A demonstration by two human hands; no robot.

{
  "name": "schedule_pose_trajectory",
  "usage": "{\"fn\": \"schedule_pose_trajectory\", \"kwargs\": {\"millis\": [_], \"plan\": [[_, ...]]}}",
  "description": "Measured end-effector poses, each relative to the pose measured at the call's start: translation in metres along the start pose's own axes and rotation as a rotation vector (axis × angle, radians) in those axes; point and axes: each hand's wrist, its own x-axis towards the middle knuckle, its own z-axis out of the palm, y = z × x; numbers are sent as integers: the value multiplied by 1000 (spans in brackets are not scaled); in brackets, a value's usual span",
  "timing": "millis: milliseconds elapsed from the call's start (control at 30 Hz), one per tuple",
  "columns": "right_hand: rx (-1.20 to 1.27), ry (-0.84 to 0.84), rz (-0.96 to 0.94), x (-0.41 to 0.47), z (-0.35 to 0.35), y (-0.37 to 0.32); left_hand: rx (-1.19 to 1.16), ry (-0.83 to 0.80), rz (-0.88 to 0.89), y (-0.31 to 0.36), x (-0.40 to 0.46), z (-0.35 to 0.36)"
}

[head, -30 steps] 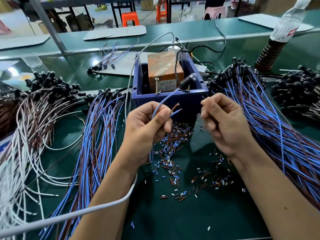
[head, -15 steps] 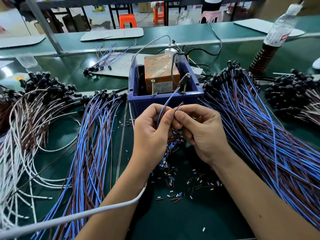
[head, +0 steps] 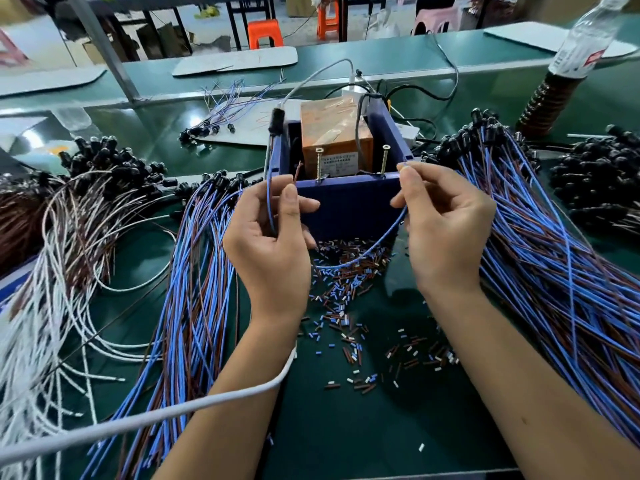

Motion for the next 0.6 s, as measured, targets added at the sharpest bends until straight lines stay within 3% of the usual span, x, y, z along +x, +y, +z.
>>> {"fn": "schedule_pose_trajectory", "kwargs": {"millis": [133,267,600], "plan": [[-314,84,-190,3,2,-1,-43,20,-93,-4,2,2],[-436,85,-380,-1,8,-5,-40,10,-120,-8,3,5],[-458,68,-432,-5,9,-4,-55,-30,-130,-9,3,7]]}}
